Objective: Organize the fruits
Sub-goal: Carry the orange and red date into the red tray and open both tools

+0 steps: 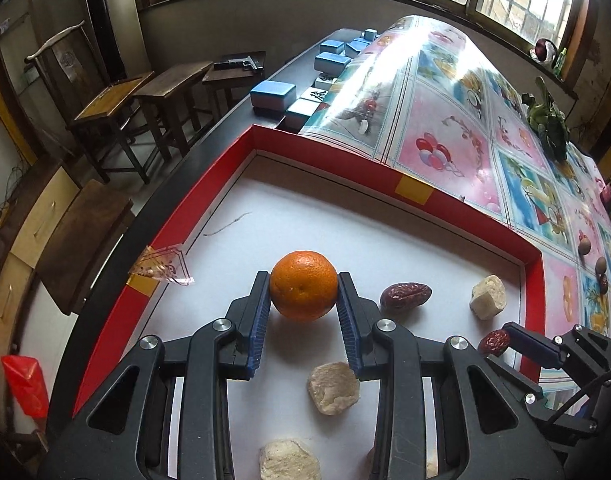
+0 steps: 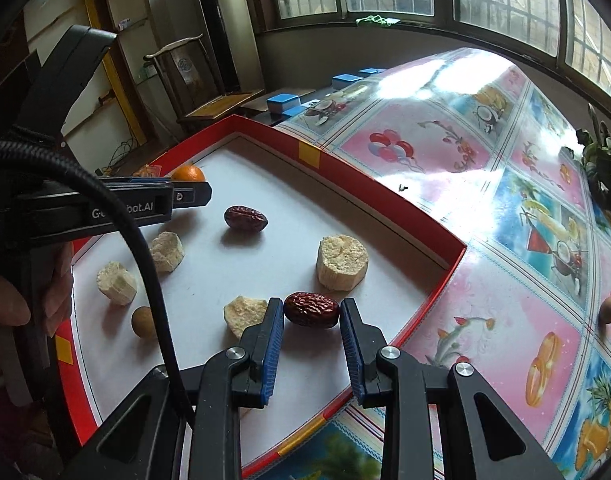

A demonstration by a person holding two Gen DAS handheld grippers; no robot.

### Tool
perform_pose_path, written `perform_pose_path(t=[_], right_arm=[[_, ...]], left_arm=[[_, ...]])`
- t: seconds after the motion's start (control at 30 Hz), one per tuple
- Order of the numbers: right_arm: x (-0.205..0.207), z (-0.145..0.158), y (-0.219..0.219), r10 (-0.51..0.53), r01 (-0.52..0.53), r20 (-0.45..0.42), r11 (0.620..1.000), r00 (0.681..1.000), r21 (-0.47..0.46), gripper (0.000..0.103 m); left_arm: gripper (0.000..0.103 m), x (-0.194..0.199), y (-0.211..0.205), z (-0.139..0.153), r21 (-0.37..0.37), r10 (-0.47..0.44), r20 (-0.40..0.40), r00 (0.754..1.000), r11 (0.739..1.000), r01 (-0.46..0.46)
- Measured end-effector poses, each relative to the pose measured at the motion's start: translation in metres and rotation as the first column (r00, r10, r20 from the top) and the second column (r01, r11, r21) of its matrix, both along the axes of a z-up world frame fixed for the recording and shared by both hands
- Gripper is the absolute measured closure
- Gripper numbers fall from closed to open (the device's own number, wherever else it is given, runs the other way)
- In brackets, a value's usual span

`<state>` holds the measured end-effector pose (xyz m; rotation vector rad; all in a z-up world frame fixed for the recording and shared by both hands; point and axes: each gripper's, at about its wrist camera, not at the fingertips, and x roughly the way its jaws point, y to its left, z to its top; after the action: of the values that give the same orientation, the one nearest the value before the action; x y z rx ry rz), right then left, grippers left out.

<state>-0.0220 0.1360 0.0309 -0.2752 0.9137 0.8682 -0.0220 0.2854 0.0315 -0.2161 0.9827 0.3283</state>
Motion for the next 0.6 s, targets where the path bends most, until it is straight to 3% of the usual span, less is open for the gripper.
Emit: perform_pose_path(t=[0.6], right_arm=[[-0.012, 0.015, -0.016, -0.031, 0.031, -0.005, 0.996, 1.000, 0.088, 0.068]], left_arm=[[0.069, -0.006, -0.014, 0.003, 0.048, 0.012, -0.010, 1.000, 0.999, -0.012]])
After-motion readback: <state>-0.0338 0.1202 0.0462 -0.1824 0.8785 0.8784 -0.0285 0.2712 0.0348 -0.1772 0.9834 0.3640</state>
